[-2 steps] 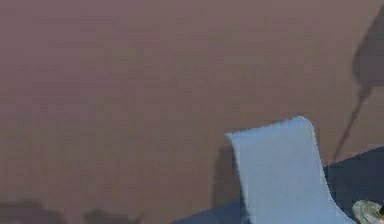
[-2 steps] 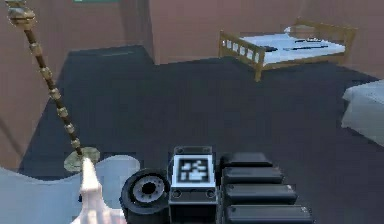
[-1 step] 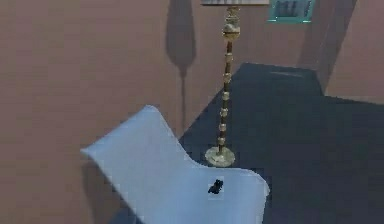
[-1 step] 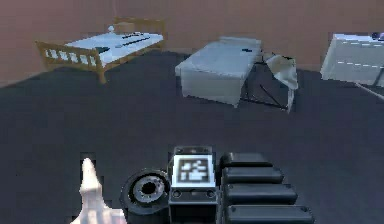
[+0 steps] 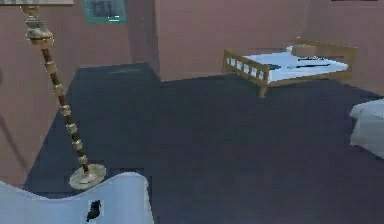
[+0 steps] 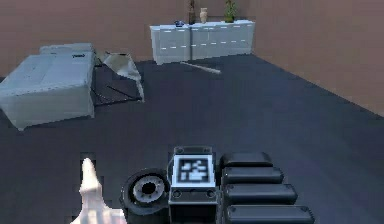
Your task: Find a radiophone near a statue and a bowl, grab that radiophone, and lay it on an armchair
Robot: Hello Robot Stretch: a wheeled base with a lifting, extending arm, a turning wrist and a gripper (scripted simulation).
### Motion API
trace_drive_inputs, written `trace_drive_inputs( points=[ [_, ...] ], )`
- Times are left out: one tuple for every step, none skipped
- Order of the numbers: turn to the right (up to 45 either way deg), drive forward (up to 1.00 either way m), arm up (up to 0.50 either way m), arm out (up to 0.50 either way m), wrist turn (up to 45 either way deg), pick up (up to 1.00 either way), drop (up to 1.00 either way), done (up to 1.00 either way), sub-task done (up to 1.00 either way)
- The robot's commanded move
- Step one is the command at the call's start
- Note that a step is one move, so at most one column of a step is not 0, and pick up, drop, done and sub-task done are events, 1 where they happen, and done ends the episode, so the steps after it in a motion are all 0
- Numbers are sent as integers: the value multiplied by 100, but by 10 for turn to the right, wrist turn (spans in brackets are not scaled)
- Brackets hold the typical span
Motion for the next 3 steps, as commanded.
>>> trace_drive_inputs(
  points=[
    [330,0,0,0,0,0,0,0,0],
    [-450,0,0,0,0,0,0,0,0],
    [-450,0,0,0,0,0,0,0,0]
  ],
)
